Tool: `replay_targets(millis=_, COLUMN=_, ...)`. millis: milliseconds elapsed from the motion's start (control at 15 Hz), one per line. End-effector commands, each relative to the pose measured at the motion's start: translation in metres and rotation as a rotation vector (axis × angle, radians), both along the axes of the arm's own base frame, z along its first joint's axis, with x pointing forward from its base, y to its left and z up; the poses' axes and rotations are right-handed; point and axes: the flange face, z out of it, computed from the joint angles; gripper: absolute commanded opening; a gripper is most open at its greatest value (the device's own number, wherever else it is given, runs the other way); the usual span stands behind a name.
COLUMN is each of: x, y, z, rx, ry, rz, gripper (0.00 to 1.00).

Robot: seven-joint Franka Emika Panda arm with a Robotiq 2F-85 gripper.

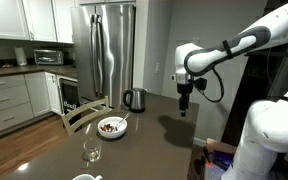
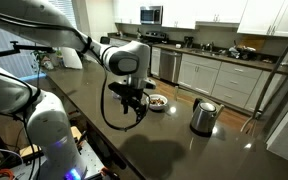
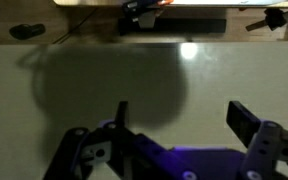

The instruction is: Pour the contents from the white cup into the white bowl

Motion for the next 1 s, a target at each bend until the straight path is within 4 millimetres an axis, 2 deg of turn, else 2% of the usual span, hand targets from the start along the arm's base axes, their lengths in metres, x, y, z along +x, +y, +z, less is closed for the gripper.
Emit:
replay_targets(millis=0, x=0.055, y=0.023, z=-0.014, rx=0.044, ry=0.033, rz=-0.015, gripper=1.0)
replay_targets(millis=267, x=0.095, y=0.035, z=-0.021, rx=0.138, ry=0.062, rz=-0.085, gripper=1.0)
replay_targets(millis=467, x=0.111, y=0.041, z=-0.027, rx=0.226, ry=0.069, rz=-0.147, gripper=1.0)
replay_targets(millis=733, x=0.117, y=0.061, z=-0.027, rx=0.307, ry=0.072, rz=-0.175, gripper=1.0)
replay_targets(millis=933, x=0.107, y=0.086, z=-0.022, rx=0.335, ry=0.095, rz=-0.146, gripper=1.0)
